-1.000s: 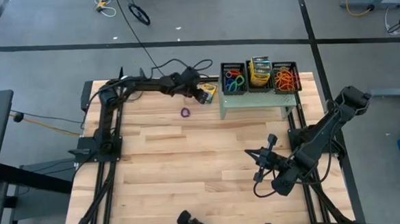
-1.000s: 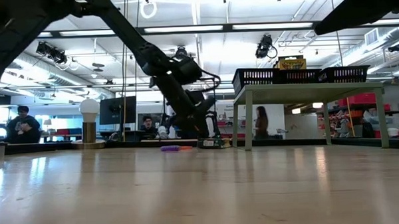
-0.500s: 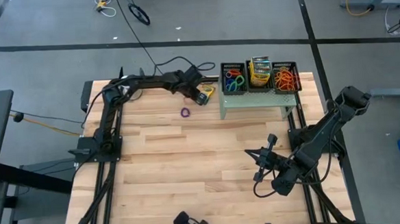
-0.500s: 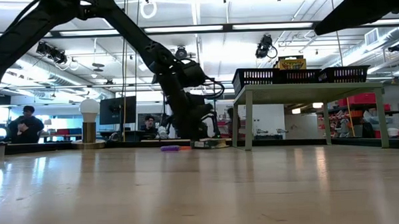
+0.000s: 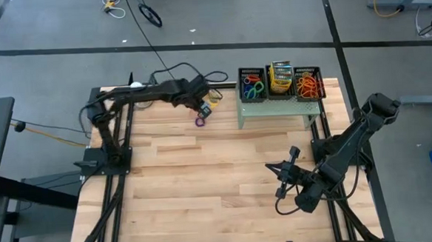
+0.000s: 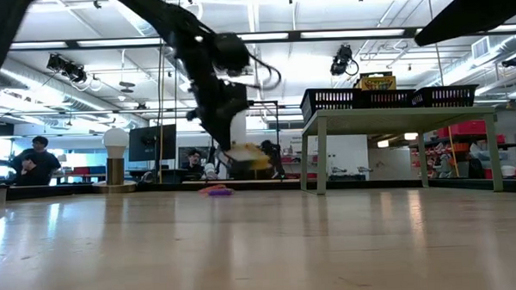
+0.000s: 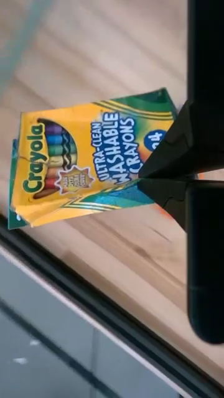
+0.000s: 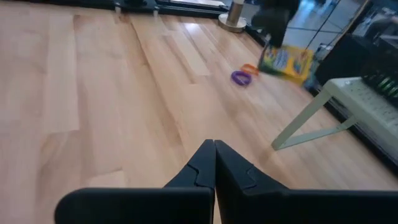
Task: Pick & Place Office Desk Supplies
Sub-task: Put the yellow crayon box into the middle black basket on the shelf
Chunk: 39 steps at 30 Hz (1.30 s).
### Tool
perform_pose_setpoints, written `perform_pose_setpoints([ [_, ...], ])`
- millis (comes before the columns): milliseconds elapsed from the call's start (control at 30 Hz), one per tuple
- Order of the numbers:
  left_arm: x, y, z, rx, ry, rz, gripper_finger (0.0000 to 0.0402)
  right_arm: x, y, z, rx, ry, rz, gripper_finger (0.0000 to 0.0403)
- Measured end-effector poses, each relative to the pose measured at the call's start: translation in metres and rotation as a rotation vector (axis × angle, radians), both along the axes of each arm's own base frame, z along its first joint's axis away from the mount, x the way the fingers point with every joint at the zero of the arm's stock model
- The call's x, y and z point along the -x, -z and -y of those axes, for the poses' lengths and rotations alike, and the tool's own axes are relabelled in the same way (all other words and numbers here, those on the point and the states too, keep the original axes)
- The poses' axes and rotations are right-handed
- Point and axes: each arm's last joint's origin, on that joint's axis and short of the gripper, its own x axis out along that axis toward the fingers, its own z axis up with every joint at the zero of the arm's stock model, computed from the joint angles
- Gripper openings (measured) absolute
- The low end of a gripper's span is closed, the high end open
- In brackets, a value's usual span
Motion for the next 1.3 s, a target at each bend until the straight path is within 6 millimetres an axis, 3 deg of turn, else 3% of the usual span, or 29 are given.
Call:
perform_pose_setpoints([
  [167, 0.029, -0.002, 0.041, -0.073, 0.050, 0.175, 0.0006, 0.010, 0.001, -0.009, -0.060, -0.006, 0.037, 0.0002],
  [300, 0.049, 0.020, 0.080, -0.130, 0.095, 0.410, 0.0007, 0.015, 0.001, -0.014, -0.135, 0.007, 0.079, 0.0002],
  [467, 0.062, 0.053, 0.129, -0.217, 0.175, 0.740, 0.0007, 0.011, 0.012, -0.017, -0.145, 0.052, 0.086, 0.0003],
  [567, 0.065, 0.064, 0.149, -0.287, 0.183, 0.848, 0.0007, 0.004, 0.016, -0.013, -0.177, 0.104, 0.103, 0.0013],
  [667, 0.059, 0.072, 0.165, -0.346, 0.201, 0.878, 0.0007, -0.002, 0.013, -0.004, -0.217, 0.145, 0.099, 0.0037],
  [833, 0.035, 0.082, 0.183, -0.419, 0.261, 0.870, 0.0007, -0.010, -0.018, 0.029, -0.312, 0.180, 0.090, 0.0095],
  [933, 0.019, 0.088, 0.189, -0.467, 0.277, 0.841, 0.0007, -0.018, -0.041, 0.053, -0.375, 0.164, 0.066, 0.0137],
  [1133, -0.013, 0.096, 0.198, -0.520, 0.303, 0.813, 0.0007, -0.041, -0.063, 0.095, -0.457, 0.133, -0.020, 0.0222],
  [1300, -0.032, 0.094, 0.207, -0.559, 0.335, 0.813, 0.0007, -0.050, -0.076, 0.124, -0.443, 0.188, -0.083, 0.0257],
])
